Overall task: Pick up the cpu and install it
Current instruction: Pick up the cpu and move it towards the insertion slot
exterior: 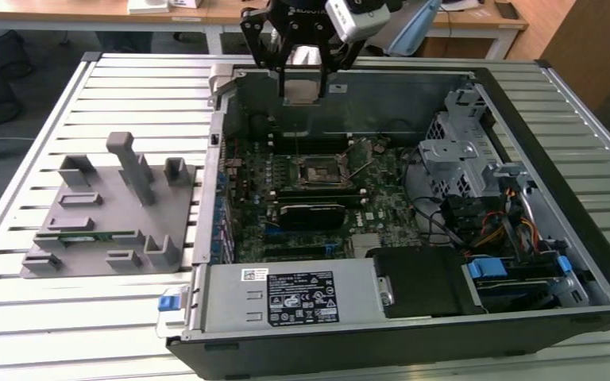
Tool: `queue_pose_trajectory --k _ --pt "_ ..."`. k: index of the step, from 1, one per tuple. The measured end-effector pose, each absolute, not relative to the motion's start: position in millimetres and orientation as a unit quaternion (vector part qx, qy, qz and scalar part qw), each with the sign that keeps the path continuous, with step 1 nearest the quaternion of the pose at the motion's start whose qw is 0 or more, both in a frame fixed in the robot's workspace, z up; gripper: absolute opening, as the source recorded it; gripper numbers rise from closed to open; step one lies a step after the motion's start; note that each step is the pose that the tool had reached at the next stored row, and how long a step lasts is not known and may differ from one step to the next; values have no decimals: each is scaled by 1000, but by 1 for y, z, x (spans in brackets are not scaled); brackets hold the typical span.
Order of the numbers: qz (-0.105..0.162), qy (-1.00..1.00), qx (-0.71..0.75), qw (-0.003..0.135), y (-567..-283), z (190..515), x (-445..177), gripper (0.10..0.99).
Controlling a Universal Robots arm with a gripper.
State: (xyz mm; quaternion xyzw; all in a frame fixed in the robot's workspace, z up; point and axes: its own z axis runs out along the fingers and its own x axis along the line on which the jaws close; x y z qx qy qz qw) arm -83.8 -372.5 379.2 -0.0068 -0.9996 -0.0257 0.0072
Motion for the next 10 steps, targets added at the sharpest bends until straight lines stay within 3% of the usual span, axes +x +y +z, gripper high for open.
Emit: queue_pose_trajectory --k 10 --pt "-26 -1000 -7 7 -368 378 -52 533"
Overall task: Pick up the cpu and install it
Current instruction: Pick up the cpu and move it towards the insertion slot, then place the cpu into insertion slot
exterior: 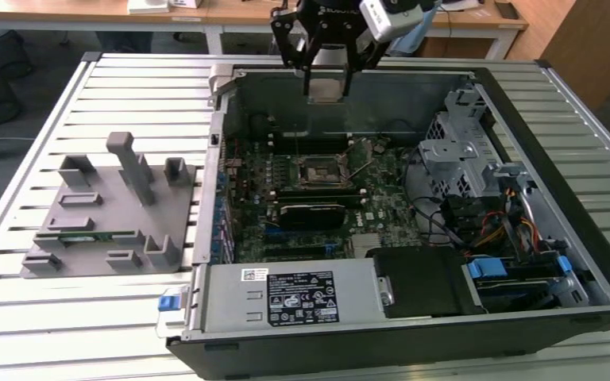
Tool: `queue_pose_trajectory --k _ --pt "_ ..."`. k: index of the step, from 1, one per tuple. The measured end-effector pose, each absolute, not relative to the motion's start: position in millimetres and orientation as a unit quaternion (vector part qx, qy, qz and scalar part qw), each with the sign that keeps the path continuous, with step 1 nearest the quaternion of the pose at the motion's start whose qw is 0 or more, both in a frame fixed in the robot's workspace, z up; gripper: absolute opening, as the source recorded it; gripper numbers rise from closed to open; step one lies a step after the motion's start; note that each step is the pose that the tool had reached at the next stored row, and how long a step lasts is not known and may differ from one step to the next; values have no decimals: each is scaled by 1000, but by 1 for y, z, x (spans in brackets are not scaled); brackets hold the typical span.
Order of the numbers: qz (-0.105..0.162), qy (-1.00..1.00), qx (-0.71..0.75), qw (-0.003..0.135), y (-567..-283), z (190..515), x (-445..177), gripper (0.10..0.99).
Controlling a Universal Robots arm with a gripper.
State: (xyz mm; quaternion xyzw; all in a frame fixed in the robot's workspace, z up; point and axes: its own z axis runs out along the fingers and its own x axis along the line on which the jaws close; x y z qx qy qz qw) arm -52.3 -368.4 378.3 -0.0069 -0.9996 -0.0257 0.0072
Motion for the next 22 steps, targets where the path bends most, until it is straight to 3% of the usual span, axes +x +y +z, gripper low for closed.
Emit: queue_pose_trajectory --k 22 --pt "-26 -998 -56 6 -368 377 -31 533"
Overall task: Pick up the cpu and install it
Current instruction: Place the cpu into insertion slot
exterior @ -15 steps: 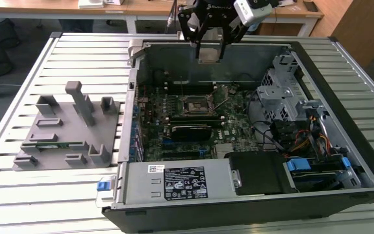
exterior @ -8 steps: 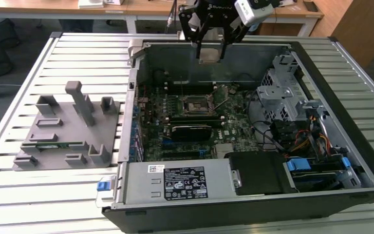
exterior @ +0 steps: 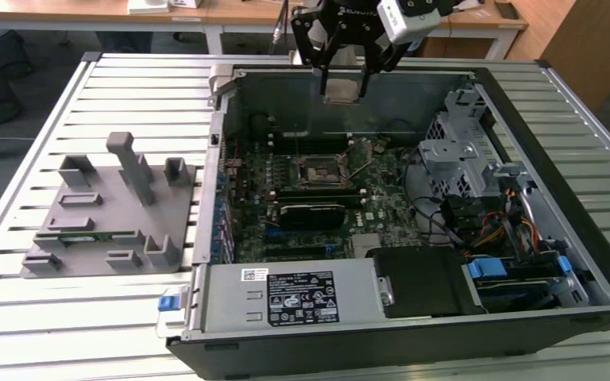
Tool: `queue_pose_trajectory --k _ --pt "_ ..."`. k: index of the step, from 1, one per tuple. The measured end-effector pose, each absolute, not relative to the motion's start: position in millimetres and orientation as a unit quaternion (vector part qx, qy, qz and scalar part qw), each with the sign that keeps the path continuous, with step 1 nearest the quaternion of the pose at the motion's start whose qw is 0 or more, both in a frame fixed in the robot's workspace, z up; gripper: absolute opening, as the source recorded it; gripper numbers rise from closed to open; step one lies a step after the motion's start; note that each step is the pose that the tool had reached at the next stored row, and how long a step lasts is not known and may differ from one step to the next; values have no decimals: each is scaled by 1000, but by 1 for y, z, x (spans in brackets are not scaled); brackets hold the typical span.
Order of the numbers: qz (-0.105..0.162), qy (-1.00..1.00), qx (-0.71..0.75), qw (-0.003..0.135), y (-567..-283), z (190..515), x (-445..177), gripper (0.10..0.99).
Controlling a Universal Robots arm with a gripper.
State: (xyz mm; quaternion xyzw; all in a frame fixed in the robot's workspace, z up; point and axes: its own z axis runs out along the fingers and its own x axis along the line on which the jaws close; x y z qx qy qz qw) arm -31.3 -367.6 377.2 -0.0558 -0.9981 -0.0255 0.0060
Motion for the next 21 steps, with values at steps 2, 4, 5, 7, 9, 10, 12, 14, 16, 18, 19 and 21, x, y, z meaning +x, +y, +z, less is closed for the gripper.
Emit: queue_pose_trajectory --k 2,4,5,7,9,10,12,14,16,18,19,21 --pt "-26 -998 -61 6 -368 377 -31 533" --pt "-26 -997 -67 6 -368 377 -31 533" --pt "-26 -997 -70 6 -368 377 -31 533" --pt "-26 -997 -76 5 -368 377 -31 533" --pt "-26 -996 -83 5 -368 377 -31 533" --pt "-26 -996 -87 5 -368 377 -31 533" --pt "-26 -995 -94 5 -368 377 -31 533" --pt "-26 -994 -102 5 -368 376 -31 533" --pt "-26 -994 -110 5 -368 376 -31 533" --pt "-26 -993 -118 4 -368 376 -31 533" --pt "-26 -992 -122 4 -368 376 -31 533" --pt "-26 -991 -129 4 -368 376 -31 533"
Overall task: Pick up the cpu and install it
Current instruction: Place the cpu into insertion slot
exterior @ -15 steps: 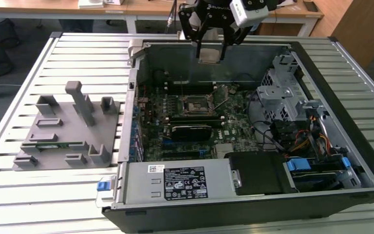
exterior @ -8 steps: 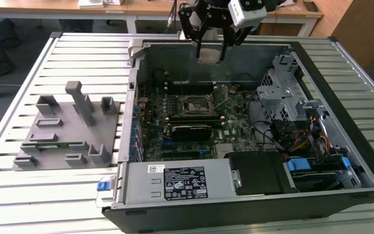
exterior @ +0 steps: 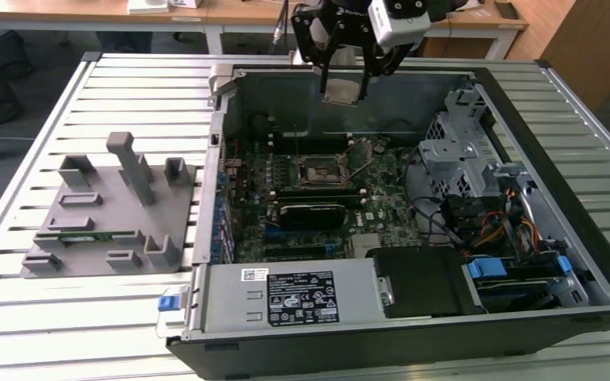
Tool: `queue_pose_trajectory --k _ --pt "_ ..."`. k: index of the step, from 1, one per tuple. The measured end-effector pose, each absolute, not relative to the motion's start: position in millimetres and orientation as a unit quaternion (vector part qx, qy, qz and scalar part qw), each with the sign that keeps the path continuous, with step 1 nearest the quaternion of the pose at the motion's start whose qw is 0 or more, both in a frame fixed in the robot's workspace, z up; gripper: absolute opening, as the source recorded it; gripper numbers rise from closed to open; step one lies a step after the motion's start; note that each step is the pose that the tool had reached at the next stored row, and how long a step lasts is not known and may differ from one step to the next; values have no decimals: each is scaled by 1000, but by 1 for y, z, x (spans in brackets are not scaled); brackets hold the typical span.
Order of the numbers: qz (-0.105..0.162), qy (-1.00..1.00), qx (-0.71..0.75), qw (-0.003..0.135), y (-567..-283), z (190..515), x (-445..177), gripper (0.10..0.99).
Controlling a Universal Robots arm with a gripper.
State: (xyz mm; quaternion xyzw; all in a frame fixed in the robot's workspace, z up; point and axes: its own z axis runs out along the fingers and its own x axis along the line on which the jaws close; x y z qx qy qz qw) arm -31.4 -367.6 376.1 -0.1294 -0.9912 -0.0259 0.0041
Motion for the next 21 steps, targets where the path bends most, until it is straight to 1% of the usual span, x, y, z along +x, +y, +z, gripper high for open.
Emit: queue_pose_trajectory --k 21 --pt "-26 -979 -204 2 -368 375 -31 533"
